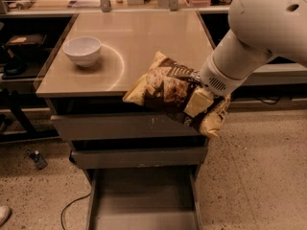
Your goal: Place brown chip bag into bottom drawer
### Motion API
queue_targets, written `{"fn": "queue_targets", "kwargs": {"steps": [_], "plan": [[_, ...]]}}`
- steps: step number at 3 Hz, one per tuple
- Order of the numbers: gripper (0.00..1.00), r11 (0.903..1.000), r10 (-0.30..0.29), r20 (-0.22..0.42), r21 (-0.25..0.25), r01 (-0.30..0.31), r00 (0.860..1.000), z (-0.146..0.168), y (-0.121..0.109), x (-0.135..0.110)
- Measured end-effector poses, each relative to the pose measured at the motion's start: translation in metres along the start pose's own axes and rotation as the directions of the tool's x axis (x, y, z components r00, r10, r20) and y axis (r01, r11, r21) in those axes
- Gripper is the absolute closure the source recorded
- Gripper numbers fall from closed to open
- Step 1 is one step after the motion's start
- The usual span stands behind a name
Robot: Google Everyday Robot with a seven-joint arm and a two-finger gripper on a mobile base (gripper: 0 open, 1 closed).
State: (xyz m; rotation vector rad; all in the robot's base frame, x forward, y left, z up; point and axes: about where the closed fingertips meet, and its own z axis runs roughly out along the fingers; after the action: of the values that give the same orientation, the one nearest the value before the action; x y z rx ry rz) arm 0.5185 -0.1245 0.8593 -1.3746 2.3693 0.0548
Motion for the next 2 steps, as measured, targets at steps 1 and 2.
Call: {"fn": "queue_targets", "kwargs": {"steps": [1,2], "plan": [[1.00,1.0000,0.000,0.000,0.000,0.000,1.000,0.000,0.000,0.000],[1.00,0.9977,0.043,-0.009,-0.053,-0.043,0.999,0.027,0.026,0.012]]}}
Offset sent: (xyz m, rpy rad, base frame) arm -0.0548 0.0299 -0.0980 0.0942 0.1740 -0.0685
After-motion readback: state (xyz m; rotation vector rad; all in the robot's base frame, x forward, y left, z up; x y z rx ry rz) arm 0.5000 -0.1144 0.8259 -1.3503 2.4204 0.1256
